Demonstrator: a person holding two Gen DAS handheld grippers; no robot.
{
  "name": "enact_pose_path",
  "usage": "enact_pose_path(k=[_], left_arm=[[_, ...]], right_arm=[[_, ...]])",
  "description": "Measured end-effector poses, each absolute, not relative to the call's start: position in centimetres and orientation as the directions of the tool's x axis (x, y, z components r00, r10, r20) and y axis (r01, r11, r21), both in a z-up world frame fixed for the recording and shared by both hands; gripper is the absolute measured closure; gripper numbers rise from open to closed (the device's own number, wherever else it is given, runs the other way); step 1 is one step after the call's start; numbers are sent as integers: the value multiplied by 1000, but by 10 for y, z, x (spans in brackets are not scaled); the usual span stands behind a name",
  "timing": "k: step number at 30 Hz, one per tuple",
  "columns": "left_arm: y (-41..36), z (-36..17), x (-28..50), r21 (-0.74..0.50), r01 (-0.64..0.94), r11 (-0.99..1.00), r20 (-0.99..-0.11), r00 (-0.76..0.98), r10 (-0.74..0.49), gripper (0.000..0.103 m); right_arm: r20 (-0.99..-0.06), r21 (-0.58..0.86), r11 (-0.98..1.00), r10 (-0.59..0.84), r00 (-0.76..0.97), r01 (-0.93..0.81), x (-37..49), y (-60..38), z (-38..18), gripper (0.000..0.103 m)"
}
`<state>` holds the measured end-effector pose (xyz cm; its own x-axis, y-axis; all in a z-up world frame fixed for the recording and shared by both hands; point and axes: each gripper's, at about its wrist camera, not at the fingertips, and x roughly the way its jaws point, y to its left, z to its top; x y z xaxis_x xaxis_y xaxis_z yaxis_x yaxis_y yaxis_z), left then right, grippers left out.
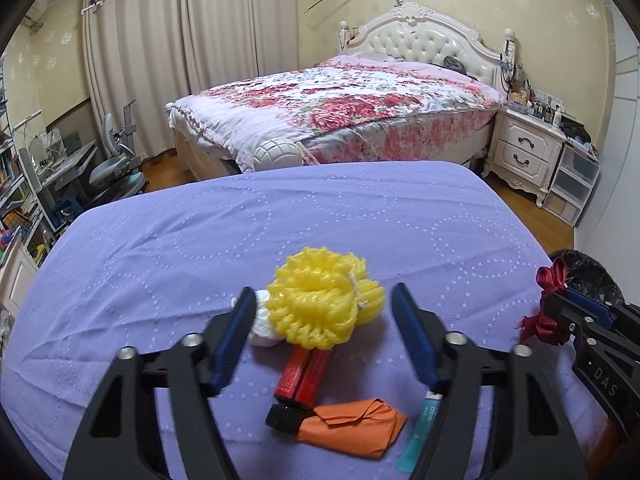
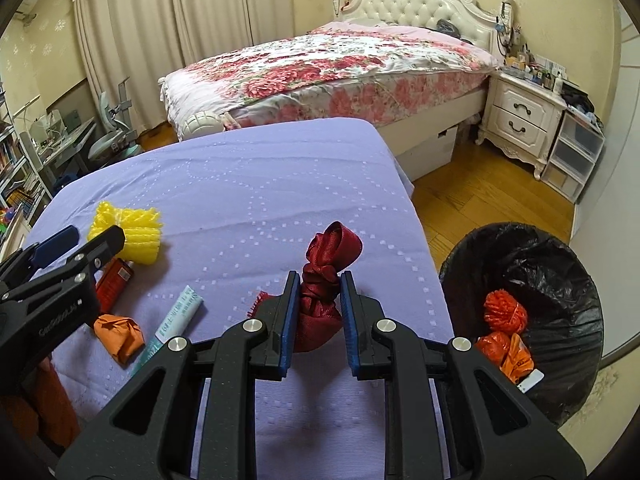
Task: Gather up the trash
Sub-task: 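Grasp the yellow mesh sponge with the left gripper, then carry the red ribbon and yellow sponge over the black bin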
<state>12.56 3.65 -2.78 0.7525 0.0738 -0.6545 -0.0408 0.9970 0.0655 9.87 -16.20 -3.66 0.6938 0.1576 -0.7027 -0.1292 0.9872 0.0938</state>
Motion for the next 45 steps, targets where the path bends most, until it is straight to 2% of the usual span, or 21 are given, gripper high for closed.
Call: enact_pose_path(k=[1, 2, 4, 5, 9, 25, 35, 45], left_arm=[[34, -29, 126, 73, -37, 997, -657, 750, 76, 50], [34, -31, 127, 82, -37, 996, -659, 748, 82, 58], [34, -32, 127, 86, -38, 996, -655, 751, 85, 64], [34, -31, 126, 81, -37, 996, -652, 754, 81, 70], [43, -27, 122, 1, -24, 1000, -637, 771, 19, 73], [20, 5, 98, -32, 37, 999, -575, 817, -48, 74], [-47, 8, 93, -22, 186, 982, -567, 807, -166, 74], [-130, -8, 103, -1, 326, 945, -582, 769, -266, 74]], right_arm=[[-704, 97, 987, 159, 693, -128, 99, -164, -38, 83], [-704, 99, 987, 160, 692, -127, 98, -164, -38, 83], [-704, 103, 987, 162, 692, -126, 98, -167, -40, 83], [-704, 105, 987, 162, 692, -124, 97, -168, -40, 83], [-703, 109, 987, 161, 693, -120, 96, -170, -42, 83], [-680, 63, 995, 102, 726, -81, 77, -190, -29, 83], [-666, 22, 998, -27, 745, 55, 60, -256, -23, 83], [-678, 20, 989, -96, 728, 149, 58, -312, -32, 83]])
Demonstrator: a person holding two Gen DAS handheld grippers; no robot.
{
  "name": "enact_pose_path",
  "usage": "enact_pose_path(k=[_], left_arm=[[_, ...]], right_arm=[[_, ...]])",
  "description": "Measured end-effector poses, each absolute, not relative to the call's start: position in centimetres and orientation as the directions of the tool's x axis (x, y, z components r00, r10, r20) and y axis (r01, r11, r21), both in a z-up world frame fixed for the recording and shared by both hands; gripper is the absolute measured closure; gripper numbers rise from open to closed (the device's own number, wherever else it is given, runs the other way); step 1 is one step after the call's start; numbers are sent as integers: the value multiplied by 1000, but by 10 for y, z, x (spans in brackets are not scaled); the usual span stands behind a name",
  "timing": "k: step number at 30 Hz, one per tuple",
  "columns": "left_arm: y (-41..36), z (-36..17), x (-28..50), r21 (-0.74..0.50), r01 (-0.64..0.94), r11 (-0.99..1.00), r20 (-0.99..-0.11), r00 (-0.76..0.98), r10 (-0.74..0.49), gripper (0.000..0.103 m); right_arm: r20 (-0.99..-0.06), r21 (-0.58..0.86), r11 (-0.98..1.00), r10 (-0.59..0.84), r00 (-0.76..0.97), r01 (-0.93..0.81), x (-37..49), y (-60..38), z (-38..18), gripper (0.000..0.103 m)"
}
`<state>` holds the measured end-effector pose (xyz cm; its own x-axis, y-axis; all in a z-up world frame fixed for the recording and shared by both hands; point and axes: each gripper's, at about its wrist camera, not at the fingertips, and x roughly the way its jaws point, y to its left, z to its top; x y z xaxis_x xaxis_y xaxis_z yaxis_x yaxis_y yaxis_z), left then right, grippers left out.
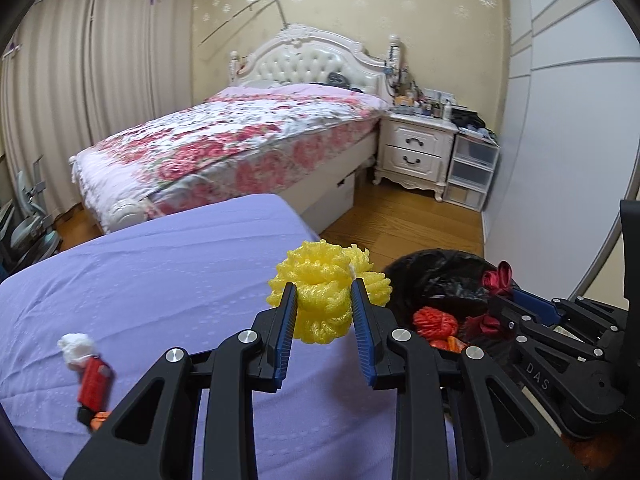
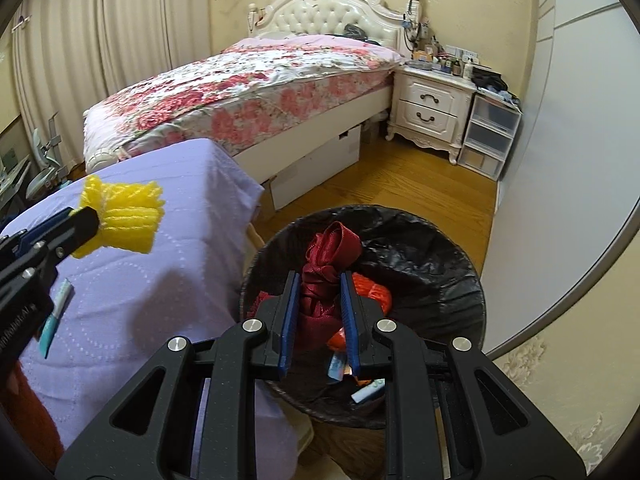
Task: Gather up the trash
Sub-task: 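Carry the red ribbon and yellow sponge over the black bin, then open the right gripper to drop the red ribbon while the left drops the yellow sponge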
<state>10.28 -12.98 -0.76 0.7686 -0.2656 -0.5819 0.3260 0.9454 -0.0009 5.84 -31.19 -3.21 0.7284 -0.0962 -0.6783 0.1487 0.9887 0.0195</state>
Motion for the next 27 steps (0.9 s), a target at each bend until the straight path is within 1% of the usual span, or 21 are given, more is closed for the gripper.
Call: enact_pose_path(k=[7, 14, 16, 17, 18, 20, 22, 24, 27], left_arm=[[-169, -21, 118, 28, 371, 928, -590, 756, -284, 74], [-191, -27, 130, 47, 398, 916, -595, 748, -294, 73], [-194, -31, 132, 59, 400, 914, -600, 746, -288, 69], [-196, -33, 133, 60, 401, 914, -606, 742, -286, 64], [-196, -35, 135, 57, 398, 915, -613, 738, -283, 55], [-193, -37, 136, 42, 392, 919, -616, 734, -285, 47], [-192, -38, 135, 42, 390, 920, -618, 733, -283, 46], [-190, -37, 134, 45, 387, 921, -619, 735, -278, 38], [-183, -34, 131, 42, 372, 927, -609, 745, -272, 35]], right_arm=[[-684, 21, 982, -123, 719, 188, 63, -333, -41, 83], [-688, 38, 970, -150, 710, 241, 71, -356, -47, 82], [-684, 38, 966, -161, 712, 255, 72, -361, -49, 80], [-683, 37, 965, -164, 711, 259, 72, -362, -49, 78], [-684, 36, 964, -169, 710, 264, 73, -364, -50, 70], [-681, 29, 961, -184, 709, 276, 72, -366, -50, 69], [-683, 28, 959, -188, 706, 283, 73, -368, -51, 69], [-684, 29, 957, -190, 705, 287, 73, -369, -51, 69], [-685, 28, 957, -192, 703, 288, 73, -367, -51, 68]])
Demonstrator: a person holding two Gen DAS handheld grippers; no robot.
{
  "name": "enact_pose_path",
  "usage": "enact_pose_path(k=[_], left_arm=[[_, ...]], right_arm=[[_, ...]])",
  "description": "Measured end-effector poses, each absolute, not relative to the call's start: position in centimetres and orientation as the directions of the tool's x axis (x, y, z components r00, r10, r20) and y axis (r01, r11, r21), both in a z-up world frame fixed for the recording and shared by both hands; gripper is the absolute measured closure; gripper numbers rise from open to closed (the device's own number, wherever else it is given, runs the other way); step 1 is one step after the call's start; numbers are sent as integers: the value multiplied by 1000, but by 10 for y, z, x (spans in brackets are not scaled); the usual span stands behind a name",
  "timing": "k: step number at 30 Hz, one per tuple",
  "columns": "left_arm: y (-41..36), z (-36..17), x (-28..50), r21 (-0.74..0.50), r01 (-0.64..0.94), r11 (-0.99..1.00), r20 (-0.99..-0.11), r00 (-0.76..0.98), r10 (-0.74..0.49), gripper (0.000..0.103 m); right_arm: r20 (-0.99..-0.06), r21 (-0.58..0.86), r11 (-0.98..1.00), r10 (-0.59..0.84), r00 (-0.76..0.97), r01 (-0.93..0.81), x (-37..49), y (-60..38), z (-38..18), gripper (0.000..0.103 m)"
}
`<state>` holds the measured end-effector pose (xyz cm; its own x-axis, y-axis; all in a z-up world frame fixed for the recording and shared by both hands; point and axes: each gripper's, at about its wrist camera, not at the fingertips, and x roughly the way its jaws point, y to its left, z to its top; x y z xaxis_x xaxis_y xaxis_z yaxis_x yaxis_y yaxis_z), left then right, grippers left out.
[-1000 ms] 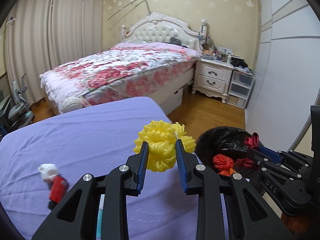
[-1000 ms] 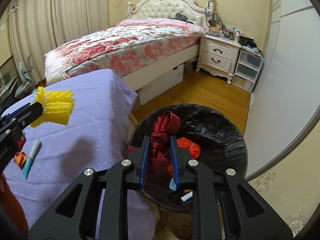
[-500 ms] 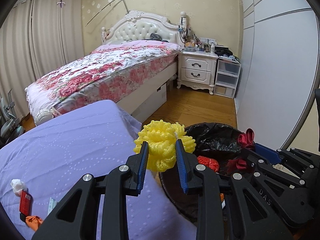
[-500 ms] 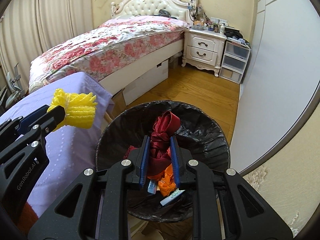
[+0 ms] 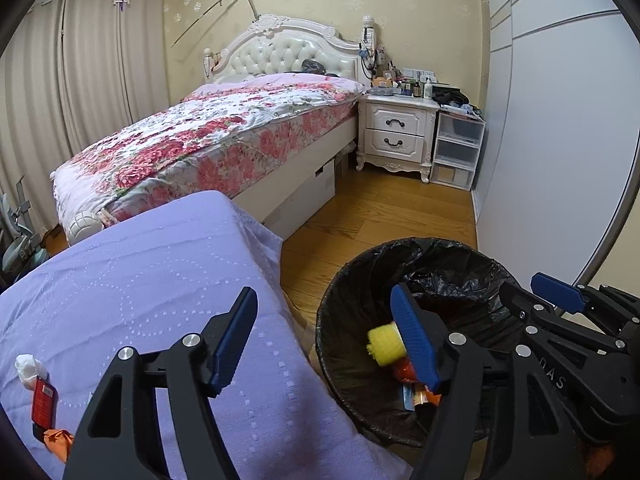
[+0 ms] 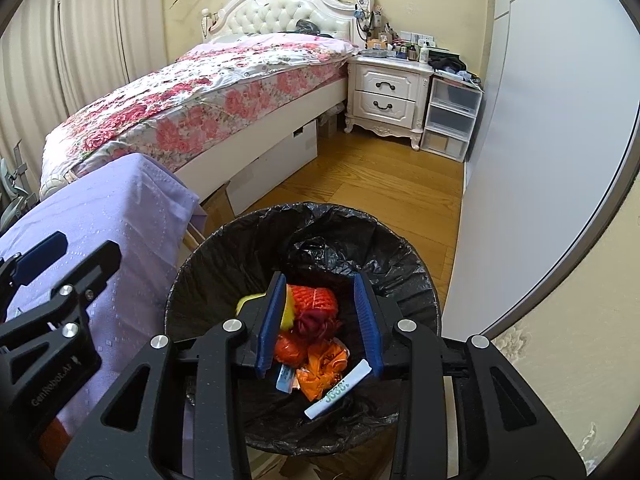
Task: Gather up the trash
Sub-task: 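Open the right gripper to drop the red ribbon while the left drops the yellow sponge, then move both open grippers back to the red can and toothpaste tube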
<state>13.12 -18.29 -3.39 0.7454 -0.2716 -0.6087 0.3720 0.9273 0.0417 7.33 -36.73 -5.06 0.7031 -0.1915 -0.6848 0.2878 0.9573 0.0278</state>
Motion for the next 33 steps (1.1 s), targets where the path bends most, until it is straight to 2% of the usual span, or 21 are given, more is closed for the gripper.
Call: enact_pose_path(k=[7, 33], left_arm=[[-159, -25, 122, 54, 317, 947, -607, 763, -220, 32], [26, -26, 88, 74, -32, 997, -635, 769, 72, 32]], right_arm=[[-682, 38, 965, -165, 713, 260, 68, -355, -47, 62], [-689, 43, 998, 57, 722, -37, 65, -209, -35, 62]])
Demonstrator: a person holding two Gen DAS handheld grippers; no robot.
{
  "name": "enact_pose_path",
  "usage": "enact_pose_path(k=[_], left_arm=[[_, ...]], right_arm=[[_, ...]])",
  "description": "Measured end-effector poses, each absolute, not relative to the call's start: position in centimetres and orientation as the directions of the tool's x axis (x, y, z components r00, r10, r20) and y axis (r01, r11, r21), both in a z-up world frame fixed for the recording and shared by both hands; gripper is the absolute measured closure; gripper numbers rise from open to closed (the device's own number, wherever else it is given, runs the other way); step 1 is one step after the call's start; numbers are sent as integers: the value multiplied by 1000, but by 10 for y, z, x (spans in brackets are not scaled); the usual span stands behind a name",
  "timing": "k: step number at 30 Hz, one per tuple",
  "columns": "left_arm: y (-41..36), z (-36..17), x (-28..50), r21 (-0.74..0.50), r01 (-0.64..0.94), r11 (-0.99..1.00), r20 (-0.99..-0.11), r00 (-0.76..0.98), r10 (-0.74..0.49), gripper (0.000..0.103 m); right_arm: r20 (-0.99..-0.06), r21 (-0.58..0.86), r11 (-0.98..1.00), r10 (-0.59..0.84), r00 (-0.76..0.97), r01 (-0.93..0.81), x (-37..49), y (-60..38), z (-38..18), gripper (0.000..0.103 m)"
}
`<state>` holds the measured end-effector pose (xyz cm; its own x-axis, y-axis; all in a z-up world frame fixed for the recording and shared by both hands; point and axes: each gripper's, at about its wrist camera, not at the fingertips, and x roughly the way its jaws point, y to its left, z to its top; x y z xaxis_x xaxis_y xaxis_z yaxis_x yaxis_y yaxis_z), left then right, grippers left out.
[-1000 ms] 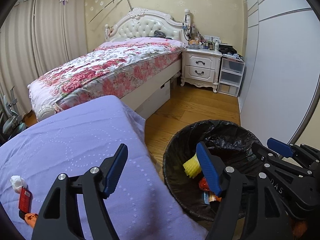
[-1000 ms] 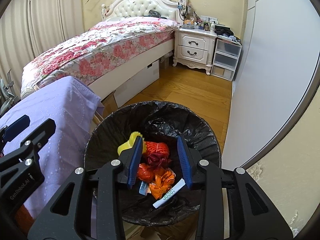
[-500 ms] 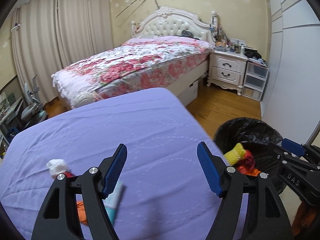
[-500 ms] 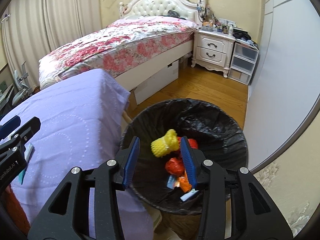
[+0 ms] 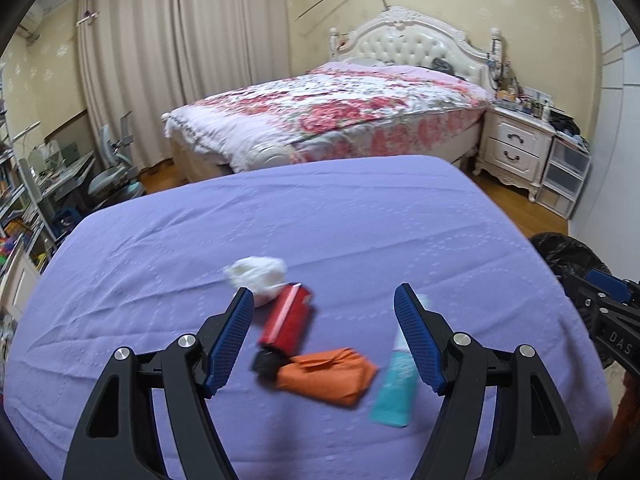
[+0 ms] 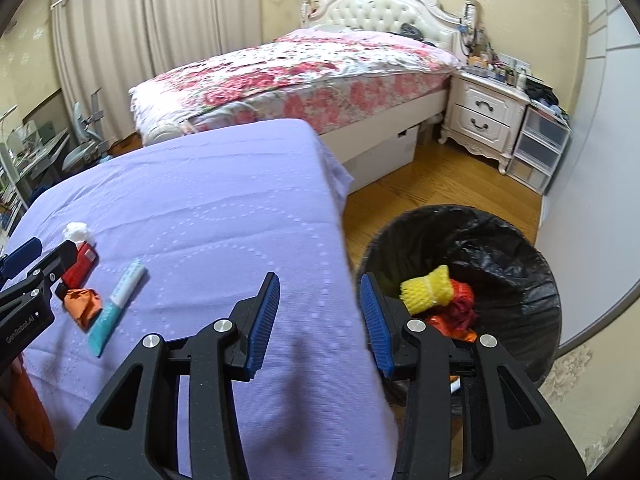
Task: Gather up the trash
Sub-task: 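Move both open grippers back to the red can and toothpaste tube, then grasp the red spray can with the left gripper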
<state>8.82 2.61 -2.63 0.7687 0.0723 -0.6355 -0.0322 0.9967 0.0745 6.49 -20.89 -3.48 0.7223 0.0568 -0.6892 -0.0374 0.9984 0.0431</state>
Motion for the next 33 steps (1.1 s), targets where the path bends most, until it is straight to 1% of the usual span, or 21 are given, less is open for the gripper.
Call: enact_pose_path(k=[5, 13, 24, 28, 30, 31, 32, 33], left_arm=[[56, -33, 83, 60, -88, 994, -651, 752, 105, 32], [75, -40, 85, 44, -107, 993, -674, 731, 109, 32], [78, -52, 98, 37, -60, 998, -717, 694, 68, 34], [75, -55, 102, 34, -26, 999, -732, 680, 43, 47], [74, -56, 103, 32, -10, 999, -738, 674, 30, 60], [72, -57, 103, 29, -1, 1000, -742, 670, 23, 64], [72, -58, 103, 26, 7, 1000, -747, 665, 15, 71], [71, -59, 103, 25, 11, 1000, -749, 662, 12, 74]], right_arm=[[-695, 27, 996, 80, 714, -85, 64, -185, -36, 62], [-708, 20, 992, 103, 699, -126, 65, -162, -39, 62], [-726, 24, 987, 128, 676, -161, 72, -144, -46, 62], [-728, 27, 986, 134, 672, -167, 72, -142, -47, 62], [-728, 28, 985, 138, 671, -172, 72, -140, -47, 62], [-729, 27, 984, 139, 670, -175, 72, -138, -47, 62], [-729, 27, 984, 141, 670, -177, 72, -137, -47, 62], [-729, 28, 983, 142, 669, -179, 71, -136, -47, 62]])
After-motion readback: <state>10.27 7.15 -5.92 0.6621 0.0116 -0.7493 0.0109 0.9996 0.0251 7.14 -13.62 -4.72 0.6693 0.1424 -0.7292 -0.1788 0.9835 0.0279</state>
